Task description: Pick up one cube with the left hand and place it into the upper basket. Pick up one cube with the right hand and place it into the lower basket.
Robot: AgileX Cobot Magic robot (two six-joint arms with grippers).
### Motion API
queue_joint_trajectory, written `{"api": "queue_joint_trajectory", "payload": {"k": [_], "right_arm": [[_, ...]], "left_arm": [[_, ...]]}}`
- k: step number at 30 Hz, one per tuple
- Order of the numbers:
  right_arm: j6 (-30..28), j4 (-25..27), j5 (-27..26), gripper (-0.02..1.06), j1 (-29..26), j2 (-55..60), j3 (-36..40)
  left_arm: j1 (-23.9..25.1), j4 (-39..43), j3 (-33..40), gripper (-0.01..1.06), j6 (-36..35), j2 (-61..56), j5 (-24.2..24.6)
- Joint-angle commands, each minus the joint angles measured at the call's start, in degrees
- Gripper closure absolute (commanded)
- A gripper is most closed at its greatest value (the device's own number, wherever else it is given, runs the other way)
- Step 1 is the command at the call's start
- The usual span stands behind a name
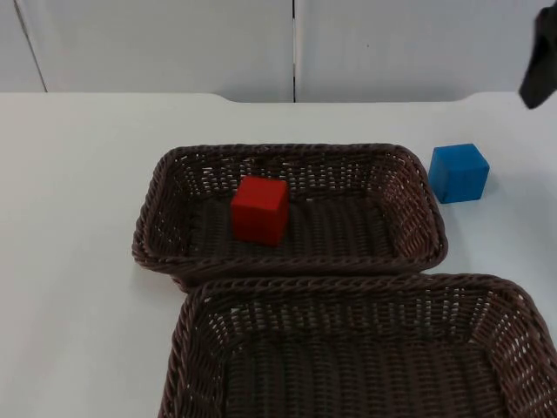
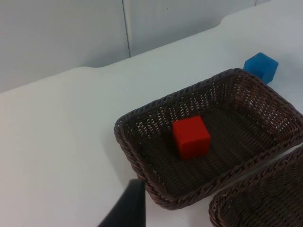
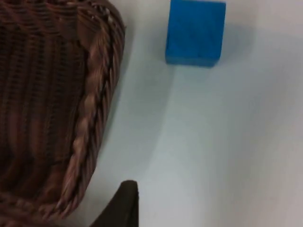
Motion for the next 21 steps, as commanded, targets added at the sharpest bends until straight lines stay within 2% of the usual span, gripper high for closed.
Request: {"api": "queue_joint_trajectory", "payload": {"k": [1,9,16,21], "right_arm": [[1.82,-2.72,-0.11,-0.01,0.97,2.5,-2.39],[2.31,-2.72,-1.39,-0.01,1.08,10.85,-9.67],[3.7,-2.72,-6.88,-0.01,1.08,17.08,-12.1],[3.7,-0.84,-10.52,-0.01,1.08,20.18,-12.1]], "left_arm": [[-0.18,-0.36,0.23,0.0,-0.48,-0.22,0.06],[-0.18,-0.36,0.23,0.0,-0.48,-0.22,0.1],[-0.18,-0.36,0.23,0.0,-0.48,-0.22,0.1],[-0.18,-0.22,0.23,0.0,-0.48,-0.22,0.09]]}}
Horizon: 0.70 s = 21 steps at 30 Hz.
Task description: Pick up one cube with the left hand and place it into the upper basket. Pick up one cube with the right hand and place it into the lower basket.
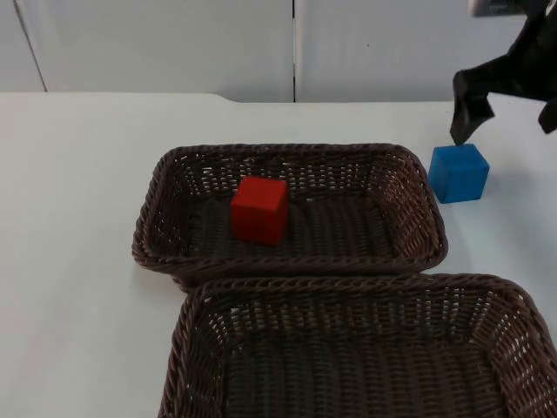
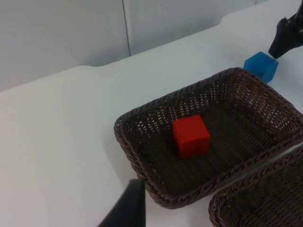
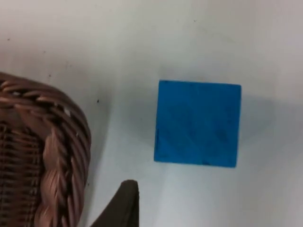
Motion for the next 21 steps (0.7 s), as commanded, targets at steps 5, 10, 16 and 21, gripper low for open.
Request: {"api": "queue_joint_trajectory", "payload": {"k": [5,10,16,21], "right_arm": [[-0.06,1.0,-5.0,-0.01,0.83,2.82,-0.49],[-0.52,0.38,-10.63,-0.01,2.24,5.32,-0.49],[0.62,-2.94,-12.27,-0.01,2.37,6.64,-0.49],[1.18,-3.68,-13.08,-0.01,2.37,9.21,-0.49]], "left_arm": [[-0.18,-0.39,0.23,0.0,-0.35,-0.22,-0.01],[-0.18,-0.4,0.23,0.0,-0.35,-0.22,-0.12],[-0.18,-0.4,0.23,0.0,-0.35,-0.22,-0.02],[-0.18,-0.4,0.23,0.0,-0.35,-0.22,0.22]]}}
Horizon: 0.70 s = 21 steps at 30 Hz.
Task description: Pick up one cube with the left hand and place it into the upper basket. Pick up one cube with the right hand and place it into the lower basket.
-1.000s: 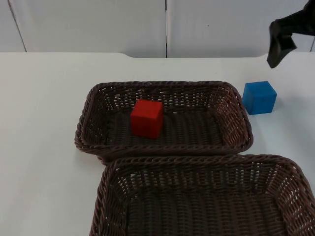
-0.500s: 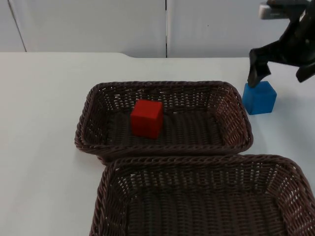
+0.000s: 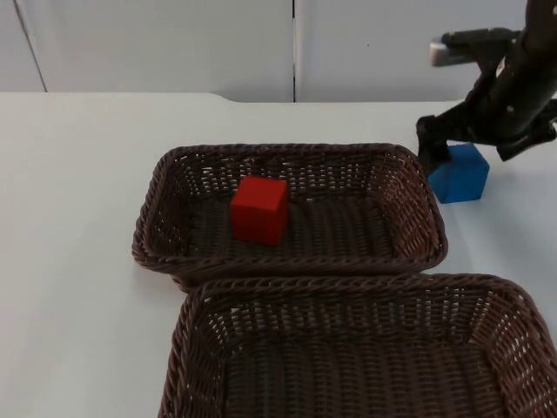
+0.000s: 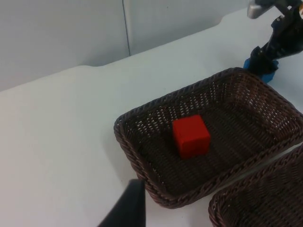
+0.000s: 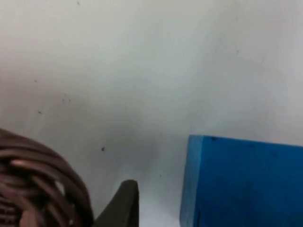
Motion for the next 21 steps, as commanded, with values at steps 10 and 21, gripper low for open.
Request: {"api": "queue_joint_trajectory", "payload": {"k": [10,21], "right_arm": [[2.12,-0.58,-3.78,-0.01,0.14,2.83,-0.49],[3.06,-1.87,-3.28,0.83,0.14,2.1,-0.49]], "left_arm": [[-0.18,-0.4,0.23,0.0,-0.35,-0.22,0.22],[-0.18,-0.4,0.23,0.0,-0.35,-0.22,0.11]]}}
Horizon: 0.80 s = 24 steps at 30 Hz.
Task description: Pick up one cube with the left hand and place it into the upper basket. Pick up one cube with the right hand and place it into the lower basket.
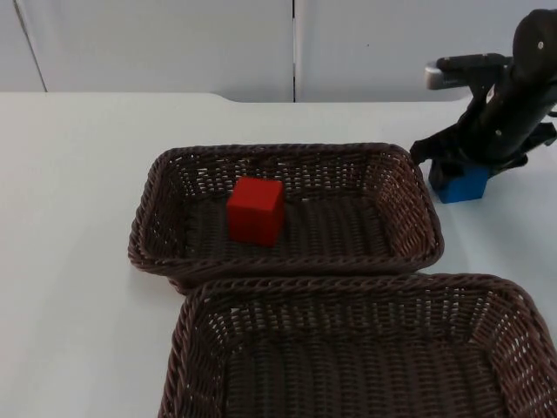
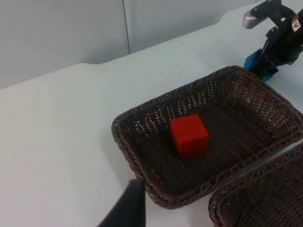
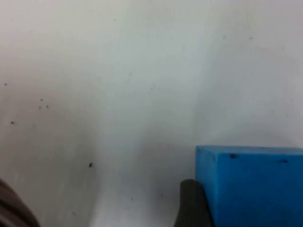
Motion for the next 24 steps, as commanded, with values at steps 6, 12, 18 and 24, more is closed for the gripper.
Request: {"api": "queue_joint_trajectory", "payload": {"k": [6,12,18,24], "right_arm": [[0.11,-1.73,3.35,1.05,0.14,-4.98,-0.35],[0.11,-1.86,7.98,1.05,0.14,-10.68,-0.35],[0.11,-1.86,14.27,1.05,0.14,-16.95,-0.35],[-0.15,-1.86,16.6,1.05,0.14,-21.51,-0.35]], "left_arm": [[-0.18,-0.4,0.23,0.0,-0.35,-0.22,-0.2],[-0.18,-0.4,0.23,0.0,-0.35,-0.22,-0.2],[-0.18,-0.4,0.23,0.0,-0.35,-0.22,-0.32],[-0.18,-0.4,0.23,0.0,-0.35,-0.22,-0.32]]}}
